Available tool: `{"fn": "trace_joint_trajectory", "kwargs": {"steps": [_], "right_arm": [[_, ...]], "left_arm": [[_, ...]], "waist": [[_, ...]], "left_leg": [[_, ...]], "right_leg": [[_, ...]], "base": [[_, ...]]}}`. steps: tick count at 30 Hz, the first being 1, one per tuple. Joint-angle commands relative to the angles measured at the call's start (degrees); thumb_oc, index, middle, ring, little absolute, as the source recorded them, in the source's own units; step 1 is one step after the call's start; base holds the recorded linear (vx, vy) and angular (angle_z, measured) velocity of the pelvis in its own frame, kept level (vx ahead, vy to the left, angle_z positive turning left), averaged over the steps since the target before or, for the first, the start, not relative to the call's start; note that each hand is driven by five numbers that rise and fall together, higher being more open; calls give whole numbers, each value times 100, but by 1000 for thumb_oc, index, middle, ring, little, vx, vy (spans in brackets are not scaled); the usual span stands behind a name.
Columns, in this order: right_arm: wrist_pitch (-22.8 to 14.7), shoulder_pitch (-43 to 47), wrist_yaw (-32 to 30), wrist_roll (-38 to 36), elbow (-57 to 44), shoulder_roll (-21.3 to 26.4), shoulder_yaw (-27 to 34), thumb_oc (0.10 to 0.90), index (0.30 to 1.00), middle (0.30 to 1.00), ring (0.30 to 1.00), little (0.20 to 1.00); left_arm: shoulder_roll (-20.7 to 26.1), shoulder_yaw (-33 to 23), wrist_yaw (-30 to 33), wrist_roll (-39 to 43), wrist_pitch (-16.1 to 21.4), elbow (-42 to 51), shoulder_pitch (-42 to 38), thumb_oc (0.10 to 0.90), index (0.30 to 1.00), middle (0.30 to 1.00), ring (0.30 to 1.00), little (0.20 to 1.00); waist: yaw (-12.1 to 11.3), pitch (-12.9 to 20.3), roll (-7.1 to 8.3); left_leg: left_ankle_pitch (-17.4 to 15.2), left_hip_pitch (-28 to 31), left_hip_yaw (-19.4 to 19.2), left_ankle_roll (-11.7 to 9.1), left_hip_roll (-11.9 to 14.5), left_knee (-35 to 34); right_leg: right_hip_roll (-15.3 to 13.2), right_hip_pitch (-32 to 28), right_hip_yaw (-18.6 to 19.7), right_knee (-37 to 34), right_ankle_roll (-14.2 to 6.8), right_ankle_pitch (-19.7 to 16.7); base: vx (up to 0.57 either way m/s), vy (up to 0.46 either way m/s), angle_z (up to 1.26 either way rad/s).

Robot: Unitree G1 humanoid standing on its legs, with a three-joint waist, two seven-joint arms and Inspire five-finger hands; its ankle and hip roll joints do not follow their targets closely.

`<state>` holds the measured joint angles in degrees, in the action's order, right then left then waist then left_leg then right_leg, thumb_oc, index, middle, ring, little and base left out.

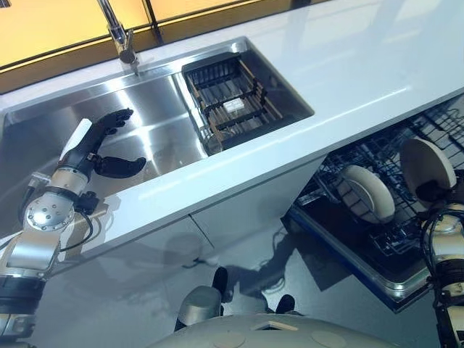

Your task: Pick up plates and place into dishwasher.

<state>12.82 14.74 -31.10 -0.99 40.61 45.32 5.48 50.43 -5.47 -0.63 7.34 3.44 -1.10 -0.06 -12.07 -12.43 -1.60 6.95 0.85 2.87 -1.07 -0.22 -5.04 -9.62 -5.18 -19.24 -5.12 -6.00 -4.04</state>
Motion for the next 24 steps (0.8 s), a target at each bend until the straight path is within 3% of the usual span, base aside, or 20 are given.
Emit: {"fn": "trace_joint_trajectory", "kwargs": {"steps": [1,9,15,16,17,24], "right_arm": [[-164,1284,-495,255,-131,1276,-519,100,300,300,300,200],[204,2194,-531,498,139,1780,-1241,100,300,300,300,200],[373,2954,-75,861,143,1948,-1960,100,300,300,300,200],[407,3066,45,922,166,1950,-2073,375,535,535,535,475],[429,3163,167,951,189,1973,-2202,800,900,900,900,900],[356,3313,601,947,254,1962,-2512,800,900,900,900,900]], "left_arm": [[468,-275,573,220,761,189,-562,800,900,900,900,900],[571,-91,1052,262,1033,283,-766,800,900,900,900,900],[681,82,1218,373,1001,324,-1128,800,900,900,900,900],[693,112,1216,380,998,296,-1194,800,900,900,900,900],[717,150,1226,401,1015,259,-1247,800,900,900,900,900],[833,182,1160,546,940,223,-1458,800,900,900,900,900]], "waist": [[-93,-11,-59],[-123,-567,-184],[-122,-810,-168],[-116,-832,-158],[-105,-852,-150],[-3,-895,-64]], "left_leg": [[-693,-479,91,-230,83,610],[-605,-996,192,-211,22,731],[-529,-1217,182,-209,20,712],[-525,-1229,171,-211,24,709],[-522,-1239,156,-209,24,708],[-531,-1118,0,-204,77,640]], "right_leg": [[-375,242,38,567,-371,385],[-334,644,151,554,-329,310],[-311,896,195,519,-327,217],[-306,924,204,519,-327,207],[-303,949,218,518,-324,197],[-279,1021,277,579,-295,176]], "base": [[-104,21,5],[-89,-22,6],[-88,-31,0],[-38,-13,1],[-49,-14,1],[-24,-4,-2]]}}
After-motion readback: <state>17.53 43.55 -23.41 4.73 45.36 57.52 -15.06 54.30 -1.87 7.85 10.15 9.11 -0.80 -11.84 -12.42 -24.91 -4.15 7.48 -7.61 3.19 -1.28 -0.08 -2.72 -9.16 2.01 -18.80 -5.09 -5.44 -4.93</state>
